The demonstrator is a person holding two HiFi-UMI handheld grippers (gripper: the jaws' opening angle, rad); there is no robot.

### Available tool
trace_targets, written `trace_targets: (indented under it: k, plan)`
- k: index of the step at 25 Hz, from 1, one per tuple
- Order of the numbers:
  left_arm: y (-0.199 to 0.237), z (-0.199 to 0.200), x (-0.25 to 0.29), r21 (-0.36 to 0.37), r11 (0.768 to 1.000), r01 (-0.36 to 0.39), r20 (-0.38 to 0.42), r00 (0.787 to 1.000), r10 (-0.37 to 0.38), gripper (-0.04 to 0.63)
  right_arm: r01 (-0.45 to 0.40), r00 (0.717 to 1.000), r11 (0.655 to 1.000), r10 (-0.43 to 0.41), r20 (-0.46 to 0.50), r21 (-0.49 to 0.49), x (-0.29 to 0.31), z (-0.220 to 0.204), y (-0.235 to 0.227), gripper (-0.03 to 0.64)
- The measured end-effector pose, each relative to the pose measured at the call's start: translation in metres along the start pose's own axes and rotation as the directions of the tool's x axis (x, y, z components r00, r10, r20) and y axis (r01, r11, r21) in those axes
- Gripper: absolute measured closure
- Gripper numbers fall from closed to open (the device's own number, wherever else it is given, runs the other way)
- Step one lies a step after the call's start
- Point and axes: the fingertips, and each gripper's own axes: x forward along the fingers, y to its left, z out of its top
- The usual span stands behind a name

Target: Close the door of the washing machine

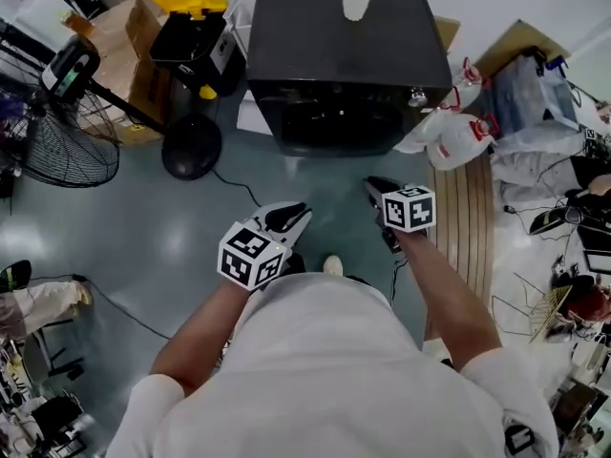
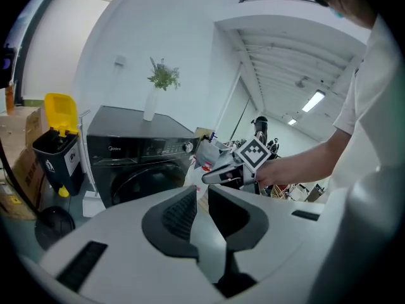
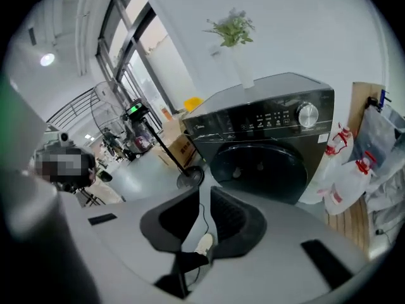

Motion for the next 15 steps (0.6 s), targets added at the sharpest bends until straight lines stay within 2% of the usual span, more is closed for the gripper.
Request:
trace_targets:
  k: [9,15]
  plan:
    - [-0.039,-0.009,0.006,-0.022,0.998,-0.053,0.015,0.998,0.053,0.528,-0.064,0.998,0.982,0.058,-0.037,-0.18,-0.073,-0.036,0.025,0.561]
    - [-0.058,-0.022,0.007,-0.034,0.997,-0.074,0.022,0.997,0.075,0.528,-0.077,0.997,0.967,0.071,-0.03,-0.242,-0.104,-0.052,0.029,0.564]
